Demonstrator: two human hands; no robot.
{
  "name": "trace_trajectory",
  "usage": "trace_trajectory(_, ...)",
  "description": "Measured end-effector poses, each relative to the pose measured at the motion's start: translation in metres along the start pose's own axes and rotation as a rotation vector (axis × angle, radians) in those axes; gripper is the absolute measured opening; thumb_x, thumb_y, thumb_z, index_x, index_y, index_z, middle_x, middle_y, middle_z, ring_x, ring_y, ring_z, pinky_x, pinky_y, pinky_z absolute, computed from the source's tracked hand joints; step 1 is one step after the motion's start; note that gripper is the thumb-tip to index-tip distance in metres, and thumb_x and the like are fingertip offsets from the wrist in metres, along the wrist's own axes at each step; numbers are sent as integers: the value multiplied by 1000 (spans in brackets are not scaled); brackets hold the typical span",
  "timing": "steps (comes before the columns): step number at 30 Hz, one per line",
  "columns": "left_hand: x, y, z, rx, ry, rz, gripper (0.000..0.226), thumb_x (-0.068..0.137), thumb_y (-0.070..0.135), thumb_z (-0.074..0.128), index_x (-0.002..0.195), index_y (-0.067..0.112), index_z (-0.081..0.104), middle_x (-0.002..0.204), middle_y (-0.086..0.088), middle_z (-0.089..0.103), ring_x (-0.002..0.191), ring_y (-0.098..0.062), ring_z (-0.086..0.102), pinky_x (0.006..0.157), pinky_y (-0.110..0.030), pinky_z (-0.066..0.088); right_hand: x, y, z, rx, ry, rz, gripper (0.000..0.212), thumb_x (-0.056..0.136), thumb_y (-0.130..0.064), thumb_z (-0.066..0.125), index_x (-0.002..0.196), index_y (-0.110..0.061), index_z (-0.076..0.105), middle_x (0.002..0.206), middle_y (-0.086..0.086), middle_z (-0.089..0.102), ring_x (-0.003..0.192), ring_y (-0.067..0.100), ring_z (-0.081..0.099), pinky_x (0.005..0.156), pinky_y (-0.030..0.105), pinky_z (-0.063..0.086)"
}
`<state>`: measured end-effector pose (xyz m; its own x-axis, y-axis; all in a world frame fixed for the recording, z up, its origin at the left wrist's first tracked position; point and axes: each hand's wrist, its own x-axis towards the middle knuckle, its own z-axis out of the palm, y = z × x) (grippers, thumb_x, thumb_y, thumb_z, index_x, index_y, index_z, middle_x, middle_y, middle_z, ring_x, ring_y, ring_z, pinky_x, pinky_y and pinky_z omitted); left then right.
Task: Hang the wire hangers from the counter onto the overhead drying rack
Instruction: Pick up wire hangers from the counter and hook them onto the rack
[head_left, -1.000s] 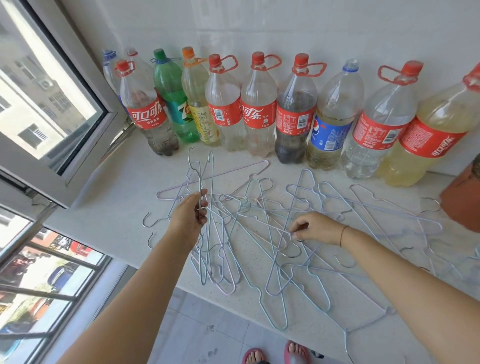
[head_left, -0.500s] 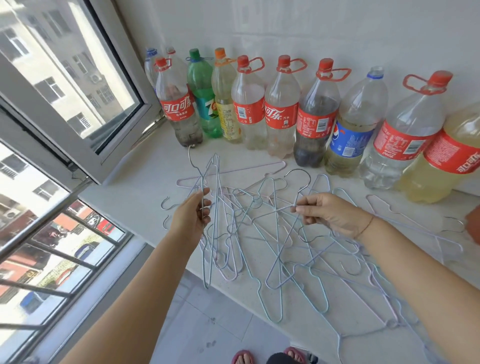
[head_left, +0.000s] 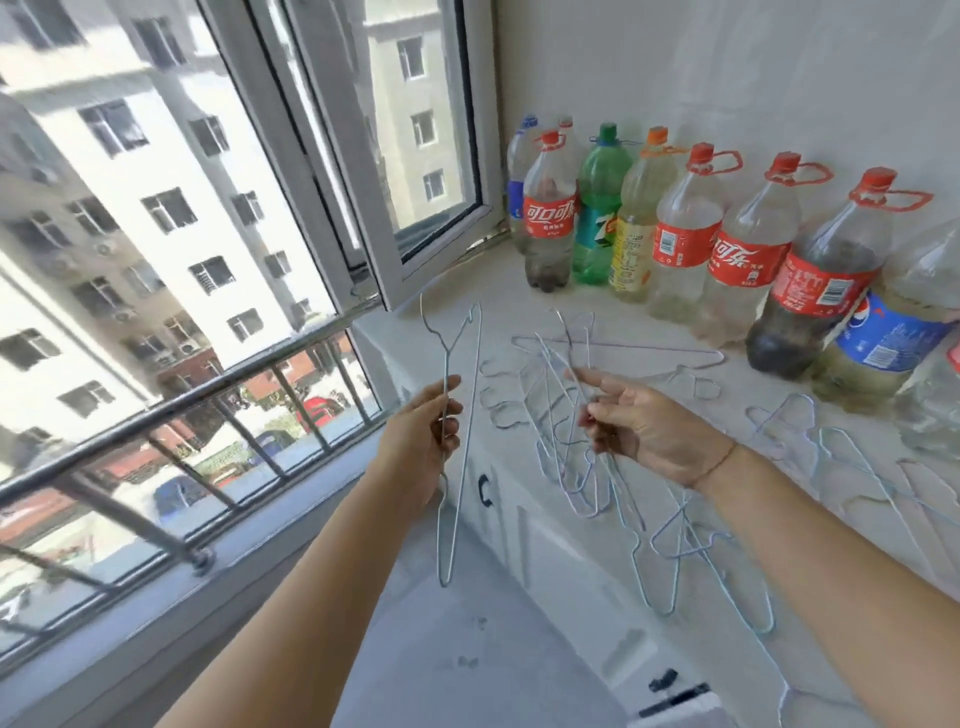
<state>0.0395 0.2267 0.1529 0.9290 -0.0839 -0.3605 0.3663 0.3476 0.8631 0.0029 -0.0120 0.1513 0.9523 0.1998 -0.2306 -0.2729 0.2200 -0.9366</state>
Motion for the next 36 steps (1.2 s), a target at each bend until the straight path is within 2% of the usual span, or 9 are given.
trace_trajectory(5, -74, 30, -100, -51, 57, 116, 29, 94, -1, 40, 104, 12, 63, 71, -1, 51, 53, -7, 42, 43, -13, 36, -5, 10, 125, -25, -163, -11, 44, 93, 3, 41, 128, -20, 52, 76, 5, 59, 57, 9, 52, 55, 21, 52)
trace_trajectory(11, -184, 60, -215, -98, 206, 218, 28, 94, -1, 41, 103, 13, 64, 63, 2, 54, 46, -4, 44, 42, -13, 34, -28, 39, 273, -2, -347, -7, 28, 93, 3, 43, 118, -4, 53, 83, 9, 64, 61, 10, 58, 61, 22, 55)
trace_trajectory(13, -227, 67, -253, -107, 251, 257, 27, 94, 0, 43, 100, 14, 65, 63, 3, 54, 46, -4, 45, 42, -13, 36, -42, 50, 324, 15, -412, 8, 24, 92, 3, 43, 112, -5, 54, 80, 7, 66, 60, 10, 60, 62, 22, 55)
trace_trajectory(16, -293, 72, -310, -130, 333, 300, 26, 94, -1, 43, 108, 9, 62, 65, 1, 54, 48, -5, 46, 45, -13, 40, -66, 70, 400, 42, -503, 24, 24, 91, 4, 44, 106, -8, 58, 73, 3, 67, 58, 10, 61, 59, 23, 55)
trace_trajectory(22, -422, 75, -413, -160, 538, 400, 23, 94, 3, 46, 105, 12, 64, 64, 0, 57, 52, -7, 50, 53, -18, 39, -115, 115, 540, 95, -726, 99, 26, 88, 3, 48, 107, -10, 62, 76, 4, 64, 59, 10, 60, 58, 24, 53)
trace_trajectory(26, -503, 75, -468, -182, 687, 462, 25, 93, 6, 48, 113, 11, 61, 65, 2, 56, 51, -7, 50, 45, -16, 40, -154, 131, 624, 78, -901, 158, 31, 78, -2, 58, 107, -11, 63, 78, 3, 61, 60, 10, 57, 60, 22, 53)
trace_trajectory(29, -556, 75, -501, -218, 774, 524, 24, 93, 5, 48, 111, 10, 63, 67, 0, 54, 53, -9, 48, 47, -17, 40, -180, 142, 681, 54, -1013, 202, 38, 71, -7, 61, 108, -12, 62, 72, 0, 59, 59, 9, 56, 60, 21, 52)
trace_trajectory(32, -602, 76, -527, -239, 858, 583, 22, 93, 3, 48, 105, 10, 65, 66, -1, 55, 53, -10, 48, 47, -17, 41, -202, 157, 736, 45, -1115, 237, 32, 78, -3, 57, 108, -13, 63, 67, -2, 58, 56, 8, 55, 58, 20, 51)
trace_trajectory(36, -656, 76, -560, -253, 979, 639, 22, 92, 2, 47, 102, 9, 65, 65, -1, 56, 56, -10, 47, 47, -16, 43, -229, 175, 806, -2, -1242, 249, 32, 83, -3, 55, 114, -11, 61, 71, 0, 56, 61, 10, 53, 61, 21, 51)
